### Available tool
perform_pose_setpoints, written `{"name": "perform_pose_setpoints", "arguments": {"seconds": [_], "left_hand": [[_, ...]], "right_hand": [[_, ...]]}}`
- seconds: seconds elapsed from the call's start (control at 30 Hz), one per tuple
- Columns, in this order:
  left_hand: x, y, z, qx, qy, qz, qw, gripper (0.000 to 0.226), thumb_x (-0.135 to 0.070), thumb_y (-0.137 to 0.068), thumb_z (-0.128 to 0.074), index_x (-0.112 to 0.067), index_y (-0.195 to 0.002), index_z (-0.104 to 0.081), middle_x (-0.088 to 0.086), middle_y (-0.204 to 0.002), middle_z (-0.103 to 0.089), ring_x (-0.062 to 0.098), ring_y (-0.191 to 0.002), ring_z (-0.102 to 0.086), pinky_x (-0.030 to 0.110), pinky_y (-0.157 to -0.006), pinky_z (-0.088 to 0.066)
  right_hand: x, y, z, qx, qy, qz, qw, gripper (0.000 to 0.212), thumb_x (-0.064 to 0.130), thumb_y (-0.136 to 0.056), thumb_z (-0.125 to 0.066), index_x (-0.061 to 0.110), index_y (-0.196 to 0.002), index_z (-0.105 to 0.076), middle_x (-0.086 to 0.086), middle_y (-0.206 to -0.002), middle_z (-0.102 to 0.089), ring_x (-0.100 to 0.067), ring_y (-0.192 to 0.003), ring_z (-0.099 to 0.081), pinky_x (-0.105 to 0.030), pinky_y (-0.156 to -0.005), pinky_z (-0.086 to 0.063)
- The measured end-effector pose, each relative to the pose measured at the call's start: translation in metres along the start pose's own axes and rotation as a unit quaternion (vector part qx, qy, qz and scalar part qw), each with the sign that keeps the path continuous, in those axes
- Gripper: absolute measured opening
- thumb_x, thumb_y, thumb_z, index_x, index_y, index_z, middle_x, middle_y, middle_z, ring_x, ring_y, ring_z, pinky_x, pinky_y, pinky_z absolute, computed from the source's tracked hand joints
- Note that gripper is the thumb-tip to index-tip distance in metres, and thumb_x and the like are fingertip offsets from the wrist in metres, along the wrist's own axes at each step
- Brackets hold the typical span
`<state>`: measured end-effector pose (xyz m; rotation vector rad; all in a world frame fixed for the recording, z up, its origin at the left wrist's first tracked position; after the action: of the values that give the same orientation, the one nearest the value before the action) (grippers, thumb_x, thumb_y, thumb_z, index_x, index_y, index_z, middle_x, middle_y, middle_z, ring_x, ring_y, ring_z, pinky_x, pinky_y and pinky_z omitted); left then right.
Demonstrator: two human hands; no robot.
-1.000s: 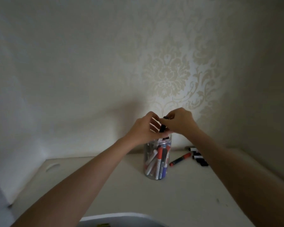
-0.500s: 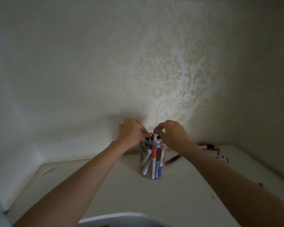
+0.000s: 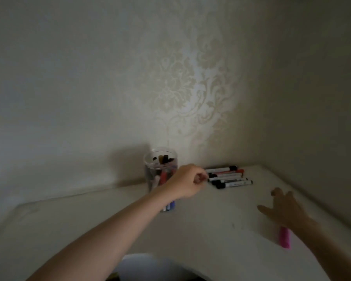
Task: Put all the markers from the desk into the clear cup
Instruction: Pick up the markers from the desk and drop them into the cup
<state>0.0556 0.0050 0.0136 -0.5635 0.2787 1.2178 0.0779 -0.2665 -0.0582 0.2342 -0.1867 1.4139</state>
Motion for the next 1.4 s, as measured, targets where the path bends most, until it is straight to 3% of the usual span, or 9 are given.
{"name": "perform_pose_setpoints", "arguments": {"seconds": [0.13,0.27,0.43,0.6,0.73,0.83,1.03,1.23,1.4], "left_hand": [[0.037,-0.015,-0.067,0.081,-0.095,0.096,0.988,0.059,-0.017,-0.093,-0.06,-0.02,-0.149,-0.04,0.014,-0.149,-0.043,0.032,-0.138,-0.043,0.031,-0.111,-0.036],[0.062,-0.026,-0.091,0.092,-0.169,0.177,0.965,0.068,-0.019,-0.098,-0.054,-0.021,-0.155,-0.017,0.018,-0.151,-0.037,0.036,-0.137,-0.041,0.044,-0.111,-0.041],[0.064,-0.027,-0.096,0.084,-0.229,0.19,0.951,0.071,0.001,-0.096,-0.042,-0.022,-0.156,-0.011,0.019,-0.144,-0.041,0.037,-0.131,-0.046,0.046,-0.107,-0.043],[0.071,-0.021,-0.091,0.042,-0.129,0.228,0.964,0.045,-0.003,-0.094,-0.051,-0.009,-0.137,-0.041,0.019,-0.133,-0.052,0.036,-0.121,-0.055,0.04,-0.099,-0.049],[0.055,-0.024,-0.049,-0.105,-0.042,0.2,0.973,0.024,-0.008,-0.098,-0.05,-0.003,-0.118,-0.06,0.02,-0.123,-0.061,0.034,-0.115,-0.059,0.038,-0.096,-0.045],[0.032,-0.018,0.0,-0.227,0.084,0.156,0.958,0.013,-0.01,-0.095,-0.06,-0.006,-0.105,-0.065,0.016,-0.105,-0.07,0.033,-0.099,-0.067,0.039,-0.088,-0.052],[-0.005,0.008,0.104,-0.297,0.31,0.072,0.901,0.011,-0.005,-0.09,-0.068,-0.015,-0.088,-0.065,0.003,-0.079,-0.068,0.027,-0.071,-0.07,0.038,-0.083,-0.061],[0.048,0.053,0.172,-0.32,0.351,0.102,0.874,0.017,-0.002,-0.088,-0.071,-0.018,-0.083,-0.072,0.004,-0.085,-0.071,0.021,-0.08,-0.071,0.029,-0.084,-0.061],[0.087,0.072,0.182,-0.334,0.3,0.126,0.885,0.015,-0.001,-0.088,-0.07,-0.012,-0.097,-0.065,0.011,-0.089,-0.07,0.023,-0.082,-0.07,0.019,-0.072,-0.061]], "right_hand": [[-0.057,0.026,-0.022,0.05,0.046,-0.051,0.996,0.07,0.059,-0.08,-0.057,0.015,-0.13,-0.035,-0.014,-0.12,-0.046,-0.033,-0.112,-0.052,-0.039,-0.092,-0.046],[-0.063,0.022,-0.027,0.014,-0.042,-0.009,0.999,0.053,0.038,-0.086,-0.059,0.018,-0.13,-0.039,-0.01,-0.116,-0.054,-0.03,-0.108,-0.056,-0.034,-0.087,-0.048],[-0.062,0.02,-0.021,-0.036,-0.088,0.037,0.995,0.052,0.033,-0.083,-0.063,0.024,-0.129,-0.041,-0.004,-0.105,-0.058,-0.024,-0.097,-0.059,-0.032,-0.078,-0.048],[-0.072,0.026,-0.023,-0.042,-0.093,0.062,0.993,0.043,0.031,-0.082,-0.064,0.022,-0.12,-0.047,0.001,-0.096,-0.056,-0.022,-0.091,-0.059,-0.033,-0.078,-0.05],[-0.054,0.03,-0.006,-0.107,-0.151,0.078,0.98,0.028,0.021,-0.082,-0.067,0.017,-0.109,-0.061,-0.003,-0.093,-0.066,-0.024,-0.082,-0.062,-0.03,-0.068,-0.045],[-0.021,0.035,0.021,-0.151,-0.256,0.105,0.949,0.023,0.021,-0.078,-0.073,0.015,-0.1,-0.067,-0.003,-0.085,-0.071,-0.023,-0.072,-0.062,-0.027,-0.066,-0.042],[0.06,0.041,0.074,-0.174,-0.453,0.122,0.866,0.021,0.035,-0.071,-0.077,0.025,-0.086,-0.066,0.002,-0.079,-0.073,-0.018,-0.078,-0.068,-0.034,-0.074,-0.054],[0.135,0.048,0.098,-0.123,-0.566,0.186,0.794,0.022,0.03,-0.078,-0.075,0.02,-0.095,-0.067,0.001,-0.081,-0.074,-0.014,-0.071,-0.073,-0.038,-0.077,-0.059],[0.182,0.055,0.11,-0.14,-0.524,0.23,0.808,0.028,0.025,-0.08,-0.073,0.023,-0.106,-0.063,0.006,-0.09,-0.071,-0.008,-0.072,-0.071,-0.019,-0.066,-0.053]]}}
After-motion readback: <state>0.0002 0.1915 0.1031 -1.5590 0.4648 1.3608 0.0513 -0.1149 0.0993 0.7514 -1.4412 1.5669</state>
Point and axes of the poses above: each hand's wrist, its own y-axis away from the middle knuckle, its own z-axis out of the back of the hand, x = y × z, the point moved 8 cm from there along -y, towards the middle knuckle
